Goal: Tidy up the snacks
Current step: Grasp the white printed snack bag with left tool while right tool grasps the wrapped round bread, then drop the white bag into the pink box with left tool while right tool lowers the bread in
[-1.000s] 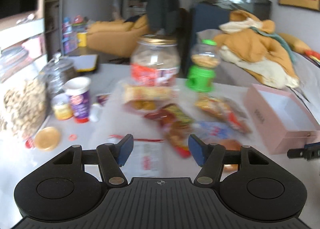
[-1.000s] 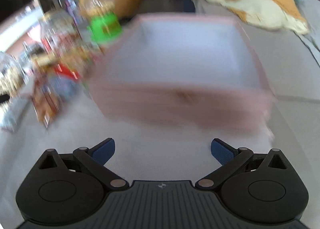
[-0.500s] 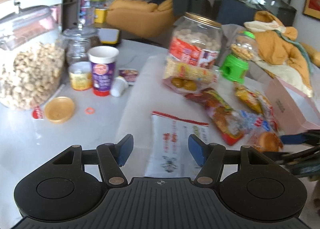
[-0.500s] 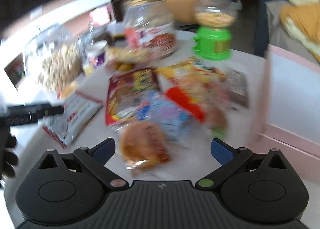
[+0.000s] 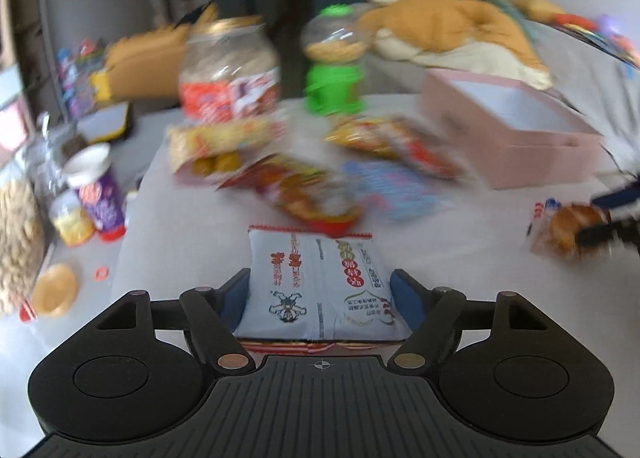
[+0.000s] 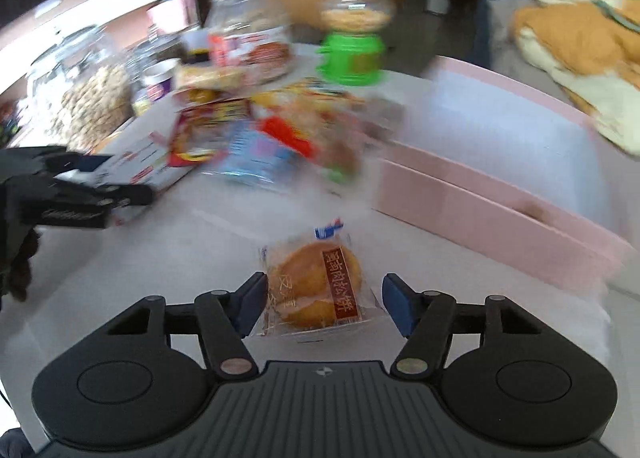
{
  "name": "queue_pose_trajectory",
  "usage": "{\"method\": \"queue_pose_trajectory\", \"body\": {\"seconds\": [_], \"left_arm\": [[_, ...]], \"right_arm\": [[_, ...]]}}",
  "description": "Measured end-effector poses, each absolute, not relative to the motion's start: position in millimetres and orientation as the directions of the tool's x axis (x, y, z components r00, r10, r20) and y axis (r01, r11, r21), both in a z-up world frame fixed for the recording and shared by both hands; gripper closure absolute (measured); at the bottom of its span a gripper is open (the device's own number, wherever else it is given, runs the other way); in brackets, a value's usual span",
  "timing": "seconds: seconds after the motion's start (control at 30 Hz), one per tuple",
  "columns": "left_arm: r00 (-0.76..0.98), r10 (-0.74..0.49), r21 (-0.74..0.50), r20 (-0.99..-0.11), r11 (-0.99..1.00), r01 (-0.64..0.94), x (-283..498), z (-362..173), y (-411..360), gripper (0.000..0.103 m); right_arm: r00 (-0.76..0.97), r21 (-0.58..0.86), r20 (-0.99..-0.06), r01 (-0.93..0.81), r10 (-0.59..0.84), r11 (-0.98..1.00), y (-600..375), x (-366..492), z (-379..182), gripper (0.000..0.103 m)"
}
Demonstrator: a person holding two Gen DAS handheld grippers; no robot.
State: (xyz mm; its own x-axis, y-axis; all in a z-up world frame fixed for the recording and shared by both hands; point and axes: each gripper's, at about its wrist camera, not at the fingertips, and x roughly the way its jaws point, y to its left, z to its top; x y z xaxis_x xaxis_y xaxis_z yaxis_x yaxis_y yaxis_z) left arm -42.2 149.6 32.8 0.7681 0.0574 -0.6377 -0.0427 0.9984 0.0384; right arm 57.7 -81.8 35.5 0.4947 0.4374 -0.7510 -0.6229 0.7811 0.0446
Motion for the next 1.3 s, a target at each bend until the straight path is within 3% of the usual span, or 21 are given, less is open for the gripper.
{"method": "queue_pose_trajectory", "body": {"seconds": [0.03, 0.1, 0.27, 0.33, 0.4, 0.57, 0.73, 0.8, 0.83, 0.87, 0.9, 1.1, 1.3], "left_arm": [[0.780, 0.059, 0.062, -0.623, 0.998, -0.026, -52.3, 38.7, 138.9, 0.024], [0.802, 0.040, 0.074, -0.596, 0.997, 0.006, -64.3, 48.8, 124.3, 0.024], [0.792, -0.045, 0.014, -0.609, 0.998, 0.068, -63.0, 59.5, 101.3, 0.024], [0.774, -0.116, -0.045, -0.623, 0.993, 0.113, -55.1, 59.6, 88.6, 0.024], [0.761, -0.179, -0.078, -0.623, 0.983, 0.167, -50.6, 62.4, 71.6, 0.024], [0.750, -0.254, -0.078, -0.610, 0.962, 0.262, -31.7, 59.6, 35.1, 0.024], [0.700, -0.274, -0.131, -0.660, 0.959, 0.252, -3.6, 46.1, 25.6, 0.024], [0.698, -0.266, -0.122, -0.665, 0.961, 0.250, 0.8, 50.0, 22.0, 0.024], [0.709, -0.256, -0.113, -0.657, 0.963, 0.243, 1.8, 54.6, 20.8, 0.024], [0.723, -0.252, -0.113, -0.643, 0.965, 0.235, 2.2, 60.6, 20.8, 0.024], [0.734, -0.255, -0.124, -0.629, 0.966, 0.229, 3.0, 66.9, 21.9, 0.024], [0.804, -0.263, -0.179, -0.533, 0.964, 0.197, 38.2, 106.3, 23.8, 0.024], [0.851, -0.296, -0.275, -0.434, 0.943, 0.188, 130.6, 115.0, 11.6, 0.023]], "right_arm": [[0.515, 0.047, -0.743, -0.598, 0.428, 0.800, -99.2, 55.9, 38.1, 0.041], [0.561, 0.040, -0.721, -0.552, 0.407, 0.833, -130.0, 49.9, 43.1, 0.062], [0.626, 0.055, -0.674, -0.486, 0.392, 0.872, -188.5, 39.7, 47.2, 0.064], [0.613, 0.082, -0.672, -0.496, 0.415, 0.864, -198.8, 39.9, 40.3, 0.055], [0.599, 0.087, -0.676, -0.513, 0.429, 0.854, -200.9, 40.4, 31.2, 0.027], [0.595, 0.044, -0.682, -0.547, 0.425, 0.836, -184.7, 50.2, 14.5, 0.017], [0.547, 0.085, -0.723, -0.535, 0.422, 0.840, -156.4, 72.0, 1.3, 0.015], [0.584, 0.043, -0.708, -0.524, 0.396, 0.850, -150.0, 65.1, -0.8, 0.022], [0.596, 0.029, -0.703, -0.520, 0.387, 0.853, -148.9, 60.1, -1.8, 0.028], [0.613, 0.012, -0.693, -0.516, 0.379, 0.857, -149.7, 53.6, -1.3, 0.045], [0.616, 0.009, -0.690, -0.518, 0.380, 0.856, -151.3, 49.6, 0.5, 0.048], [0.616, 0.085, -0.658, -0.510, 0.433, 0.856, -186.6, 40.6, 29.1, 0.049], [0.666, 0.120, -0.620, -0.440, 0.413, 0.890, -210.8, 51.8, 52.3, 0.049]]}}
